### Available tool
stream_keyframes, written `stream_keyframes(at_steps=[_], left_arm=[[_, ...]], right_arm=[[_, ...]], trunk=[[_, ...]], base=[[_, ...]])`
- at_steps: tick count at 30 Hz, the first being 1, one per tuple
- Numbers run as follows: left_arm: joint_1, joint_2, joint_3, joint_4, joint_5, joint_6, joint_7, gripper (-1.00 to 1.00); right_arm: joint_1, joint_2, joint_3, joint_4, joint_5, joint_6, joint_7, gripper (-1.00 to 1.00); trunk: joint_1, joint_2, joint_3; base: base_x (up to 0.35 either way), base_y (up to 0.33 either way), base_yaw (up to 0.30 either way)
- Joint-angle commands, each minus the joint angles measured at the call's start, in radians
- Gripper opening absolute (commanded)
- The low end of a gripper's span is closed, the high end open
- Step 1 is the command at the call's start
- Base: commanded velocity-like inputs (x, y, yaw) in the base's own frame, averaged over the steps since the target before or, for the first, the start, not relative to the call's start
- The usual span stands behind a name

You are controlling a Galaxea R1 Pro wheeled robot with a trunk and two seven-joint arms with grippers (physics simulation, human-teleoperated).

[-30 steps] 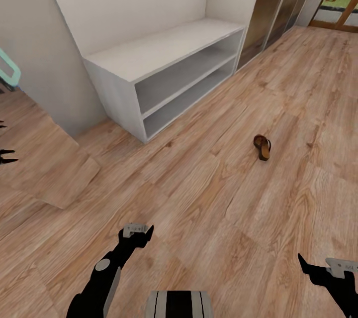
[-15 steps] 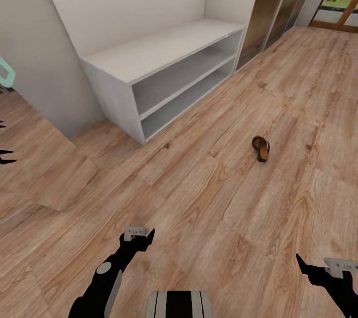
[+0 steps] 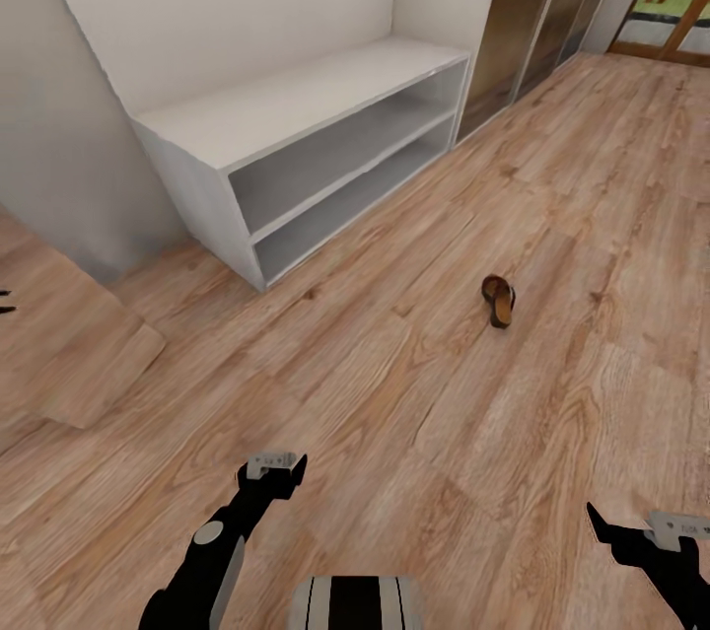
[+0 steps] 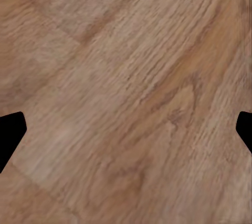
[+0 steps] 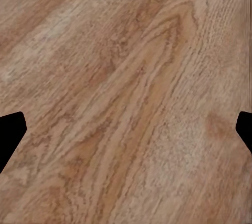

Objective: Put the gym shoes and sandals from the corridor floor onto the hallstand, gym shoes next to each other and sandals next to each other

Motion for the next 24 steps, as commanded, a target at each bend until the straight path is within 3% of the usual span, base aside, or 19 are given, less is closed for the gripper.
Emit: stream_keyframes(at_steps=[1, 16, 24], left_arm=[[0.0, 0.0, 0.0, 0.0, 0.0, 0.0, 0.0, 1.0], [0.0, -0.001, -0.001, 0.007, 0.0, -0.002, 0.003, 1.0], [0.0, -0.001, -0.002, 0.008, 0.0, -0.001, 0.003, 1.0]], right_arm=[[0.0, 0.0, 0.0, 0.0, 0.0, 0.0, 0.0, 1.0], [0.0, 0.0, 0.002, 0.001, 0.001, 0.0, 0.0, 1.0], [0.0, 0.001, 0.003, 0.001, 0.001, 0.0, 0.0, 1.0]], trunk=[[0.0, 0.0, 0.0], [0.0, 0.0, 0.008], [0.0, 0.0, 0.009]], base=[[0.108, -0.291, -0.036], [0.112, -0.297, -0.177], [0.132, -0.293, -0.067]])
